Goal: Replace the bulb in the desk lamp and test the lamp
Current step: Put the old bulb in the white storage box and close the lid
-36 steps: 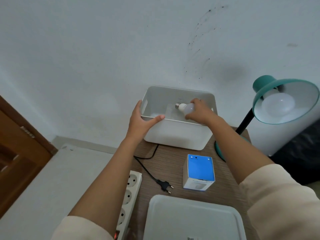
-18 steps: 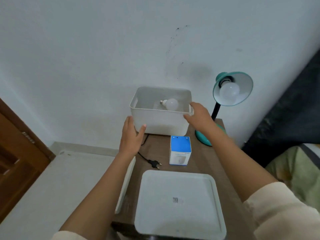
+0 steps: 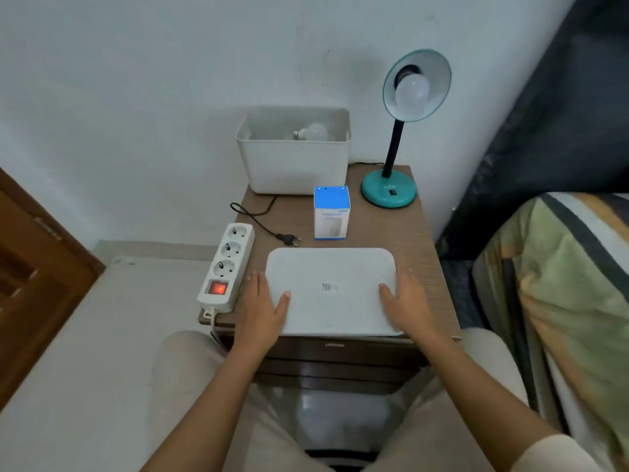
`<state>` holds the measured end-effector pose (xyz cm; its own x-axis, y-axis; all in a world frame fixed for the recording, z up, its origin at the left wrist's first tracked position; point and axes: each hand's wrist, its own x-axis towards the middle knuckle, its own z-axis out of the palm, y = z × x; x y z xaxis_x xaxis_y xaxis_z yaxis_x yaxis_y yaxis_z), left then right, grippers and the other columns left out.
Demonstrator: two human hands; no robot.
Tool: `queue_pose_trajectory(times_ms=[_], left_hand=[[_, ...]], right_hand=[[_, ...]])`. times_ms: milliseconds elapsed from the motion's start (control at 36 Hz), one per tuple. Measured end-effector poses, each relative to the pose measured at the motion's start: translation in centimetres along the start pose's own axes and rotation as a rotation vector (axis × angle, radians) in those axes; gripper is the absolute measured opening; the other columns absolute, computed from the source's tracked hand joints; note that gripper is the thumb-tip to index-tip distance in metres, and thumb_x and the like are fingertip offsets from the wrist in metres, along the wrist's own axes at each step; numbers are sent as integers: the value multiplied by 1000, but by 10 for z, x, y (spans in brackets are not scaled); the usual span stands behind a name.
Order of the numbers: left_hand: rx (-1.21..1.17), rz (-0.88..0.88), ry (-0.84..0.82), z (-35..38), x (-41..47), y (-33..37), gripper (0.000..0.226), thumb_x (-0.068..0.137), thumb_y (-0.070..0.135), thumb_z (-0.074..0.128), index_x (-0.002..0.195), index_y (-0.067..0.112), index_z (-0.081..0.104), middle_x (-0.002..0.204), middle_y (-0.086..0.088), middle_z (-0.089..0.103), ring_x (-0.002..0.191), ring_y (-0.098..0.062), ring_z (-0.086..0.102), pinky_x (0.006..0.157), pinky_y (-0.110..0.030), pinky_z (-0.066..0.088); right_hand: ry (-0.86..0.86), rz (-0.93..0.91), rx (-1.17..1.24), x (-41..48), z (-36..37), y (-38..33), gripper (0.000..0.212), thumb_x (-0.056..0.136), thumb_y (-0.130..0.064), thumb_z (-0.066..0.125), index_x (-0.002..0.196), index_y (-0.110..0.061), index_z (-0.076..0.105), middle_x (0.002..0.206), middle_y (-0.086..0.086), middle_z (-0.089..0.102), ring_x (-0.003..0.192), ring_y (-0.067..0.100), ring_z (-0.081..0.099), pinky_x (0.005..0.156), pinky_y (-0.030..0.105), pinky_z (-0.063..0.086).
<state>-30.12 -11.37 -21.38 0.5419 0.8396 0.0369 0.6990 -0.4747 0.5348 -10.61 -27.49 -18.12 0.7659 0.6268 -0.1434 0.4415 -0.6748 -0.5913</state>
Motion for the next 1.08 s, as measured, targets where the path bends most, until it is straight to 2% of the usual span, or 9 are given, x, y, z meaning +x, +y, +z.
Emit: queue_pose_trajectory(times_ms=[56,167,278,472,639,806,917,1028,1083], left_hand=[[13,-15,12,2,-1,0,71,93,40,46,143,-3,20,153,-19,21,143,-29,14,117,-36,11],[36,-41,-1,5,-1,-2,74,94,46,39,146,-1,14,156,-17,14,145,-26,9,119,-36,6],[17,-80,-11,9,-3,2,72,96,44,36,147,2,7,157,-14,6,146,-23,1,118,-33,-2],[-117,-50,-27,8,-6,10,64,97,29,42,146,2,12,156,-13,13,145,-23,9,118,-31,4],[-363,-97,-34,-5,-9,14,65,93,23,52,146,5,18,155,-10,19,143,-20,16,116,-28,10],[-499,-57,13,-38,5,44,67,92,23,56,147,13,18,155,-3,21,142,-18,21,113,-28,17],[-546,-31,107,-72,27,65,65,90,21,58,145,14,24,150,-2,30,138,-17,27,110,-28,21],[-525,-41,153,-104,63,76,66,89,21,60,144,10,26,151,-6,30,138,-21,29,110,-27,22],[-527,-45,164,-118,83,79,63,89,20,60,143,8,29,150,-8,33,135,-21,33,105,-23,24]], right_hand=[[13,-7,-44,-5,9,9,61,95,-28,44,145,-1,22,152,19,27,142,32,23,118,40,16],[56,-33,-78,-12,18,8,61,97,-27,40,146,1,19,155,19,20,145,29,15,120,38,5],[88,-38,-48,-13,25,7,60,97,-24,40,146,1,17,156,17,18,146,27,13,119,34,1],[166,-2,92,-15,30,5,59,95,-20,44,146,-1,21,155,15,24,145,27,18,119,32,5],[242,49,273,-24,25,1,61,92,-18,53,145,-4,28,151,14,34,140,29,30,117,38,23],[334,15,375,-21,-5,-16,61,91,-20,55,145,-8,28,150,11,36,139,26,33,116,41,27],[407,-112,382,-1,-33,-47,54,91,-20,55,141,-11,37,140,10,48,129,25,45,108,46,39],[363,-168,418,34,-59,-88,54,89,-17,55,141,-11,38,138,8,50,126,24,47,108,42,39],[328,-177,435,54,-68,-110,52,88,-14,55,138,-9,41,133,9,53,123,26,49,107,36,38]])
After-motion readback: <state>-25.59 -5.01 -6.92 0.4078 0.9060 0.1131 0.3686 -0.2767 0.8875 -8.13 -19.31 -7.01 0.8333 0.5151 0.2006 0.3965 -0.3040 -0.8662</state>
